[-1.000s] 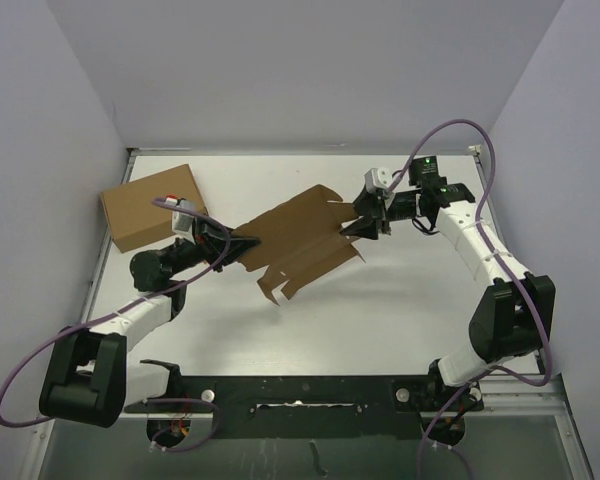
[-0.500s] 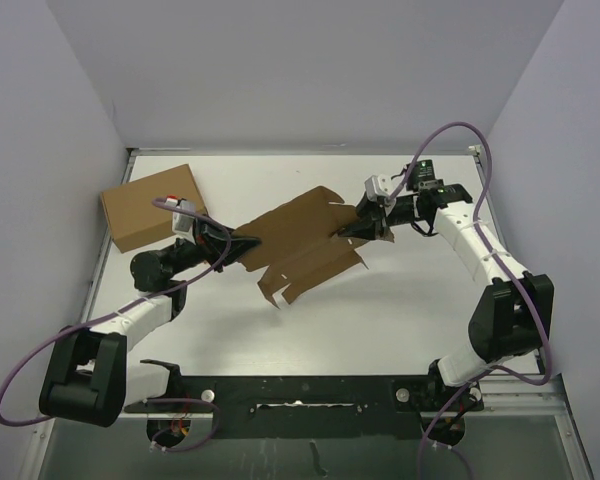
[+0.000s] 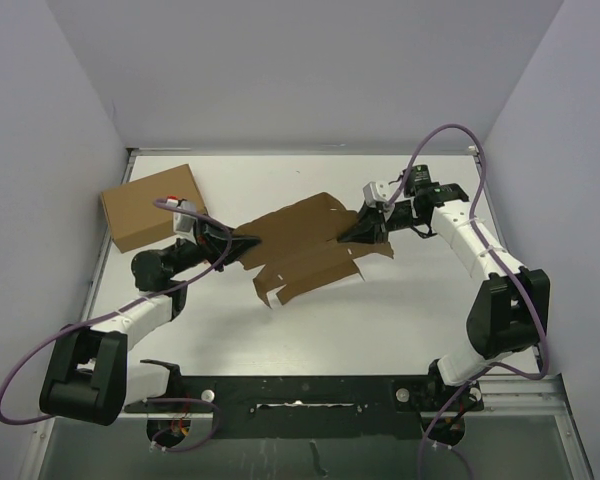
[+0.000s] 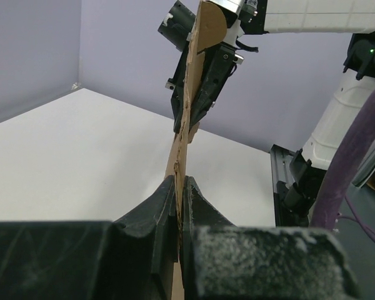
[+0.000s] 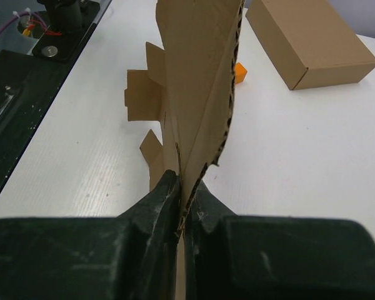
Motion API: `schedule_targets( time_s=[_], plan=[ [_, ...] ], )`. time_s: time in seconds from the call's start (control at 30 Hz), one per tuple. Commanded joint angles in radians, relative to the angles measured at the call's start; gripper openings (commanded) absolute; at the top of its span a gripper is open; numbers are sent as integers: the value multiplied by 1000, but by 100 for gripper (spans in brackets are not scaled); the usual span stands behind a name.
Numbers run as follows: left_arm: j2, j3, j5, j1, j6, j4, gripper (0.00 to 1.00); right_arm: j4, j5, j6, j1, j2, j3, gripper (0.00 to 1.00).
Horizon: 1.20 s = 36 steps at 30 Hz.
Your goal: Fold the paper box
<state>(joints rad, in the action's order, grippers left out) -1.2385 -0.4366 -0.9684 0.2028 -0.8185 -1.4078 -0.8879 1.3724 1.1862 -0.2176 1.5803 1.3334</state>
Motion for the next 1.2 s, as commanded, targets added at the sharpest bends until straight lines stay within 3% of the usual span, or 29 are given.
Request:
schedule_targets(
  time_s=[0.0,0.27,0.4,0.87,1.17],
  plan=[
    [6,1,17,-2,57,25,2,-72,48,63,-5,-8,50,0],
    [37,5,18,-5,148,166,7,-224,31,150,15,16,105,0],
    [22,-2,0,-3,149,167,22,-252,33,162,16,29,121,0],
    [-16,-13,-28,9,103,92,23,-307,30,200,15,55,138,0],
    [61,-52,-8,9,145,279,25,-318,24,211,15,63,140,0]
  ],
)
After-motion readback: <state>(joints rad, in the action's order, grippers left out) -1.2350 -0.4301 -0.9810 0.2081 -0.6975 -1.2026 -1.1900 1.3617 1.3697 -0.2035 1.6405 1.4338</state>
